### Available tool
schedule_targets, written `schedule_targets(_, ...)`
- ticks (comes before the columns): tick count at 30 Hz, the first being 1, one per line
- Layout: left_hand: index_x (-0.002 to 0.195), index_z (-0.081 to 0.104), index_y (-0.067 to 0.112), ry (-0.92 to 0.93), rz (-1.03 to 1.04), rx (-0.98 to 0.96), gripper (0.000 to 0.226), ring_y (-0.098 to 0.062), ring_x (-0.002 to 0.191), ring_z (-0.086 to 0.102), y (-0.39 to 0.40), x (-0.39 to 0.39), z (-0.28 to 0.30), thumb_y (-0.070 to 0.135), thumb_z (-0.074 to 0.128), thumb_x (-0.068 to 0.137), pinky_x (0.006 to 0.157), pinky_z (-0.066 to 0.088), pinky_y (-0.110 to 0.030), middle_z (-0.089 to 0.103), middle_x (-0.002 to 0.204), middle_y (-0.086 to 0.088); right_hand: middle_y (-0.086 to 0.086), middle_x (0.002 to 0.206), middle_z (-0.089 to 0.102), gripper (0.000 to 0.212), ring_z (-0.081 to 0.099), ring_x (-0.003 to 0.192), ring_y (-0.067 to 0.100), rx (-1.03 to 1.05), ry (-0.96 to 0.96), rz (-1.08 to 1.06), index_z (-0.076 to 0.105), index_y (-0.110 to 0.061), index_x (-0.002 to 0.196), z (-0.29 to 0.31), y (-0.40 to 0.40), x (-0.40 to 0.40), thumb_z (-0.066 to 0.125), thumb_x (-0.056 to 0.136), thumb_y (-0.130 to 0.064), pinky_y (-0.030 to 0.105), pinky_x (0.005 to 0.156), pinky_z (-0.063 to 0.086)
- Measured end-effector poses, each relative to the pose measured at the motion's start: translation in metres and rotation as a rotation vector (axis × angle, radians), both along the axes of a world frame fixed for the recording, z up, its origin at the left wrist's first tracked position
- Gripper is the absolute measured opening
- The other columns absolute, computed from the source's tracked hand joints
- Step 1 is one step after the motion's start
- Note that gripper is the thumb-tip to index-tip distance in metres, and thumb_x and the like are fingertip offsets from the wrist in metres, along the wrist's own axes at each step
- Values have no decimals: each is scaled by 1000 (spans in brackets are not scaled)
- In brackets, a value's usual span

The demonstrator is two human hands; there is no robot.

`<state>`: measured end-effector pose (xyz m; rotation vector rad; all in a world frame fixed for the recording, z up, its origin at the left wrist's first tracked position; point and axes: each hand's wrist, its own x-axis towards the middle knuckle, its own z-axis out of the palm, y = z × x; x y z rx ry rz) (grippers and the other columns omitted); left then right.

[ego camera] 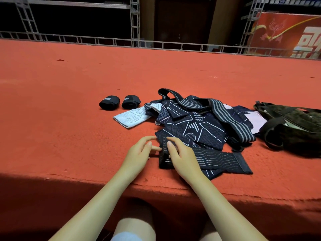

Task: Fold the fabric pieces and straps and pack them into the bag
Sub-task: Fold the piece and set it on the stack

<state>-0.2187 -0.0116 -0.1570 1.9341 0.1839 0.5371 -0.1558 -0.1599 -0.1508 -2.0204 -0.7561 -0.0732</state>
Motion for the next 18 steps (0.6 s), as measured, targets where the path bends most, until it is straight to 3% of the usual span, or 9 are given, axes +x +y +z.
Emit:
schedule_targets(3, 106, 62, 28, 17, -87, 127, 26, 1, 94, 62, -2, 1, -3, 8, 54, 92, 84, 44, -17, 71, 96, 11, -7, 69, 63, 31, 63, 74, 12, 82, 61, -103, 63, -23, 109, 2, -1, 1, 53, 90, -46, 32, 77, 47)
schedule_targets(6, 102, 68, 30, 8, -78, 429, 21, -6, 97, 56, -1, 4, -10, 28, 57, 83, 89, 41, -23, 65, 99, 16, -7, 65, 60, 24, 58, 68, 10, 39, 23, -214, 61, -22, 104, 1, -2, 2, 66, 84, -34, 30, 72, 45)
schedule_targets(8, 105, 67, 32, 11, -70, 536, 28, -7, 100, 51, -2, 5, -13, 37, 55, 80, 89, 39, -24, 60, 101, 15, -6, 67, 58, 26, 55, 68, 10, -16, 9, -244, 58, -23, 107, 2, -5, 0, 64, 82, -25, 31, 71, 43)
schedule_targets(13, 121, 57, 27, 139, 73, 518, 39, -14, 99, 50, -7, 13, -11, 39, 63, 85, 91, 42, -31, 55, 97, 11, -4, 68, 58, 31, 55, 66, 11, -27, 37, -263, 56, -24, 108, -1, -14, -2, 59, 78, -15, 32, 70, 44)
schedule_targets(18, 126, 54, 27, 276, 22, 382, 46, -11, 90, 61, -25, 26, 2, 40, 63, 83, 89, 46, -36, 59, 73, 14, -7, 60, 53, 27, 49, 57, 4, -24, 46, -235, 61, -23, 98, -2, -30, 8, 60, 77, -7, 18, 61, 37)
